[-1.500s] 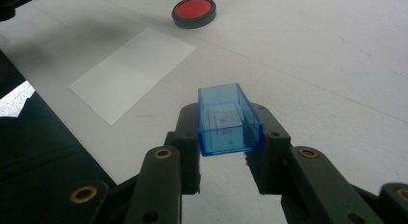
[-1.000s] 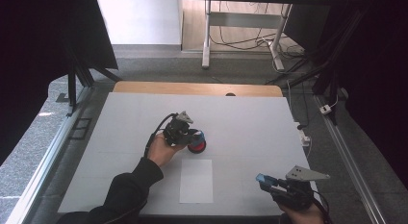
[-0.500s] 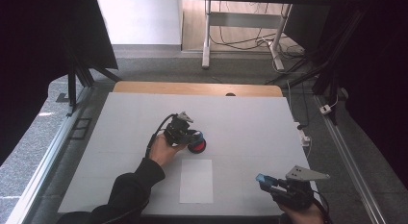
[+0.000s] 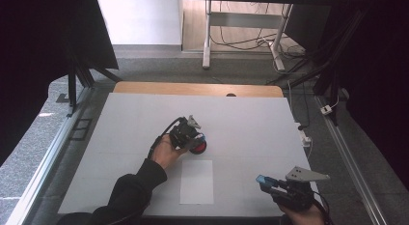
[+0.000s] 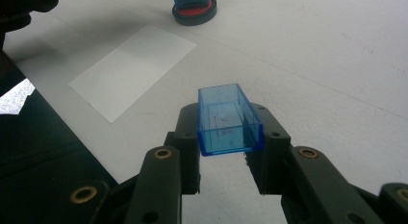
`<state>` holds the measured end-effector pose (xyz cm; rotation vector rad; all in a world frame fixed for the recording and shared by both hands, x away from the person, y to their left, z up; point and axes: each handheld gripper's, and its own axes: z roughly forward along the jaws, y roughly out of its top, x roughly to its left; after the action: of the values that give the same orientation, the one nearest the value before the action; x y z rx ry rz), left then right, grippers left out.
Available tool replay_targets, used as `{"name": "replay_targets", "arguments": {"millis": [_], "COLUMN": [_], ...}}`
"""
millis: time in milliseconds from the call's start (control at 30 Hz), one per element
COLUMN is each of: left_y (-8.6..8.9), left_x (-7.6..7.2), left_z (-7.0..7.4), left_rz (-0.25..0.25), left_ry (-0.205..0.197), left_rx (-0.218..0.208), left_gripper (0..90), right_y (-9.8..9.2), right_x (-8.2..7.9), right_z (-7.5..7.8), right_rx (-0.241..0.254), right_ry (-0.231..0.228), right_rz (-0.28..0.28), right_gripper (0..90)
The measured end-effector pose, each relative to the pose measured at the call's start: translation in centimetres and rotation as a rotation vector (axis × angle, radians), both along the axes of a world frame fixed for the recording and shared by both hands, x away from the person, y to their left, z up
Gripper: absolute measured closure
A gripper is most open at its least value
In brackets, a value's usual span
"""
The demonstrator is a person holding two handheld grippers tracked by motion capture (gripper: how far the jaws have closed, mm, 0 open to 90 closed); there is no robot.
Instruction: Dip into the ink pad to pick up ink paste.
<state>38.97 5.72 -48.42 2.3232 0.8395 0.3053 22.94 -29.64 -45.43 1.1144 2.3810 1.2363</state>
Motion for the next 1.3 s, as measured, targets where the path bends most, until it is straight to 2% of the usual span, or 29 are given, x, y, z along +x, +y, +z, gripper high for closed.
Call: {"name": "replay_targets", "arguments": {"millis": [233, 333, 400, 433, 567, 633, 800, 900, 1000, 1300], "left_y": [0.9, 1.5, 1.7, 1.6, 0.6, 0.4, 0.9, 0.6, 0.4, 1.3], "left_x": [1.0, 1.5, 1.6, 1.5, 0.6, 0.4, 0.6, 0.3, 0.3, -0.2], "left_z": [-0.1, -0.2, -0.3, -0.3, -0.1, 0.0, -0.2, -0.1, 0.0, 2.7], "left_rz": [0.007, 0.01, 0.011, 0.01, 0.004, 0.004, 0.008, 0.011, 0.018, 0.007], "left_ry": [0.075, 0.113, 0.124, 0.118, 0.045, 0.029, 0.045, 0.023, 0.023, -0.04], "left_rx": [-0.06, -0.099, -0.116, -0.111, -0.035, -0.021, -0.06, -0.042, -0.031, -0.076], "left_gripper": [71.1, 71.0, 71.0, 71.0, 71.0, 71.0, 70.8, 70.7, 70.5, 70.4], "right_y": [0.0, 0.0, 0.0, 0.0, 0.0, 0.0, 0.1, 0.0, 0.0, 0.0], "right_x": [0.0, 0.0, 0.0, 0.0, 0.0, 0.1, 0.0, 0.1, 0.0, 0.0], "right_z": [0.0, 0.0, 0.0, 0.0, 0.0, 0.0, 0.0, 0.0, 0.0, 0.0], "right_rx": [0.003, 0.004, 0.004, 0.004, 0.0, -0.002, -0.003, -0.004, 0.0, 0.0], "right_ry": [0.0, 0.001, 0.002, 0.003, 0.006, 0.007, 0.005, 0.007, 0.002, 0.002], "right_rz": [-0.002, -0.002, -0.001, -0.001, -0.002, 0.0, 0.0, 0.0, 0.002, 0.002], "right_gripper": [68.0, 68.0, 68.0, 68.0, 68.0, 67.9, 67.9, 67.9, 67.9, 67.8]}}
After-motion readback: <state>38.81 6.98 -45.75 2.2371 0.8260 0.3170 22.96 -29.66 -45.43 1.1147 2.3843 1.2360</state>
